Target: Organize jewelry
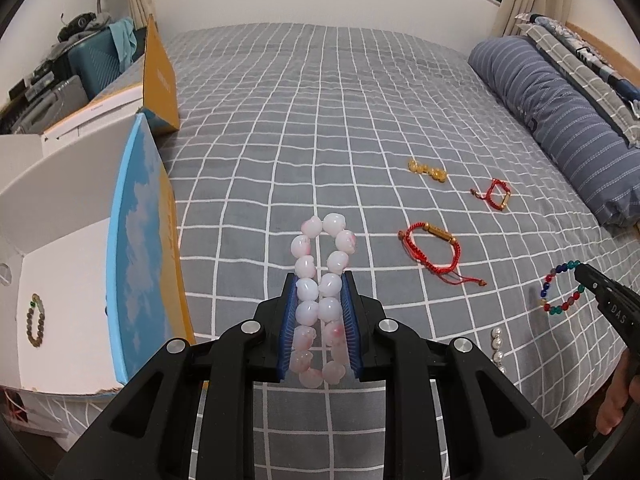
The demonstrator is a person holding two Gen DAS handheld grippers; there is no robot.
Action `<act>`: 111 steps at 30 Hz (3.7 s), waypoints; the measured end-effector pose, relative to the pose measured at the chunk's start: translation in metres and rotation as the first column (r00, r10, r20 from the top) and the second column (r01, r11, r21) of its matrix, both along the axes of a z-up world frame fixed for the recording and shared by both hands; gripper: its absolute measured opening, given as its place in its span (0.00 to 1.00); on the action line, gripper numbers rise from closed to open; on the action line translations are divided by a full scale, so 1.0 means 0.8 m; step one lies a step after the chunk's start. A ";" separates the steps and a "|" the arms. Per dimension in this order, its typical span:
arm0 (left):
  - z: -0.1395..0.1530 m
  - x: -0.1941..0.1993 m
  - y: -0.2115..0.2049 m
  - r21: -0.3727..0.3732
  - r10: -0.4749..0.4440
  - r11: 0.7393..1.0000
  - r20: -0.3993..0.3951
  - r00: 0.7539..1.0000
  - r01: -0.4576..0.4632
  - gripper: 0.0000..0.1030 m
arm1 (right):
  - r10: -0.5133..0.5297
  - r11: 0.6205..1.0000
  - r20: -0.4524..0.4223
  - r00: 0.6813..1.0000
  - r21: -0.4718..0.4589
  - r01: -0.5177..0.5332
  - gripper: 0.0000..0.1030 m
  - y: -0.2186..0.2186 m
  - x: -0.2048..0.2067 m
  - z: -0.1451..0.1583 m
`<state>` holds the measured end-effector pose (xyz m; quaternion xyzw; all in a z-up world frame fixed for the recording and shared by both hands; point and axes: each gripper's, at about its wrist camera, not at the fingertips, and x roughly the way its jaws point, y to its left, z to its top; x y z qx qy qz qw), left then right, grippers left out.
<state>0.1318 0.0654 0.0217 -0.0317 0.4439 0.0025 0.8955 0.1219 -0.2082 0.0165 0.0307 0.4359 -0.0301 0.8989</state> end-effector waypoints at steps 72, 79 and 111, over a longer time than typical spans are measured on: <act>0.096 -0.133 0.350 0.002 0.383 0.922 0.113 0.917 -0.386 0.21 | 0.494 0.866 0.182 0.850 -0.012 -0.500 0.09 0.467 -0.014 0.120; 0.079 -0.134 0.371 0.001 0.404 0.914 0.084 0.911 -0.406 0.21 | 0.529 0.846 0.141 0.837 -0.018 -0.532 0.09 0.506 -0.007 0.093; 0.055 -0.115 0.378 0.002 0.431 0.902 0.022 0.902 -0.431 0.56 | 0.494 0.868 0.104 0.863 0.000 -0.496 0.67 0.504 0.011 0.065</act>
